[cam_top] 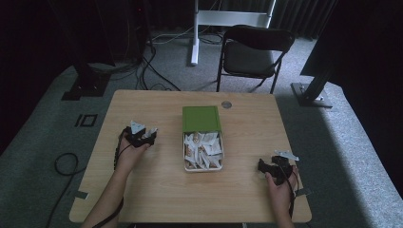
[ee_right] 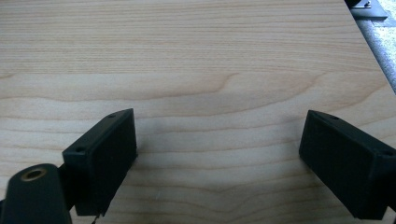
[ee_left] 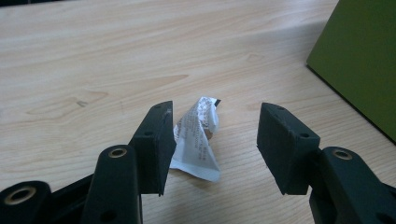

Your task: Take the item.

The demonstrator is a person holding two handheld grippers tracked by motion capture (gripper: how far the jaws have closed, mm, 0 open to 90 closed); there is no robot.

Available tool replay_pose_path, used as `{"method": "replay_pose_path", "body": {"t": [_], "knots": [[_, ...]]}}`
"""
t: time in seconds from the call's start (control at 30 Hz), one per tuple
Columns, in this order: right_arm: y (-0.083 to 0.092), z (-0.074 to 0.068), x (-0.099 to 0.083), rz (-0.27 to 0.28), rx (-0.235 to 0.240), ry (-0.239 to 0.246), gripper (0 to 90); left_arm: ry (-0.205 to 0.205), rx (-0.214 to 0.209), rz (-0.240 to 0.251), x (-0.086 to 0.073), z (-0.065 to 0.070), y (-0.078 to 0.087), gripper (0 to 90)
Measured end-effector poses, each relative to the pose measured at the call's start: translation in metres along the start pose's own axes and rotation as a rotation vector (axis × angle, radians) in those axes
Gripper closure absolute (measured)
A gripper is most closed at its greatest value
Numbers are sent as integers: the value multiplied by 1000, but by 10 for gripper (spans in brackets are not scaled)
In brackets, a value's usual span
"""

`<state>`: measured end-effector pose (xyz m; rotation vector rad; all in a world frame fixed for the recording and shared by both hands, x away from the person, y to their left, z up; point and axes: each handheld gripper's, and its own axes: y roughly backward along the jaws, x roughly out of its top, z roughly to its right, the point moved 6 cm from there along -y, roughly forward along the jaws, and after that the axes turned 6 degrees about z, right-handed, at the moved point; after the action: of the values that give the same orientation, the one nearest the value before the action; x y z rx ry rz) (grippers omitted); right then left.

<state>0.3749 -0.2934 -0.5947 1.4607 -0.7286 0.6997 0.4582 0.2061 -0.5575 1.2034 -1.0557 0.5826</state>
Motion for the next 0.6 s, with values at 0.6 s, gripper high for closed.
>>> {"method": "replay_pose_path", "body": {"t": [0.6], "knots": [[0, 0, 0, 0, 0, 0, 110, 34, 4, 24, -4, -6, 31, 292]]}}
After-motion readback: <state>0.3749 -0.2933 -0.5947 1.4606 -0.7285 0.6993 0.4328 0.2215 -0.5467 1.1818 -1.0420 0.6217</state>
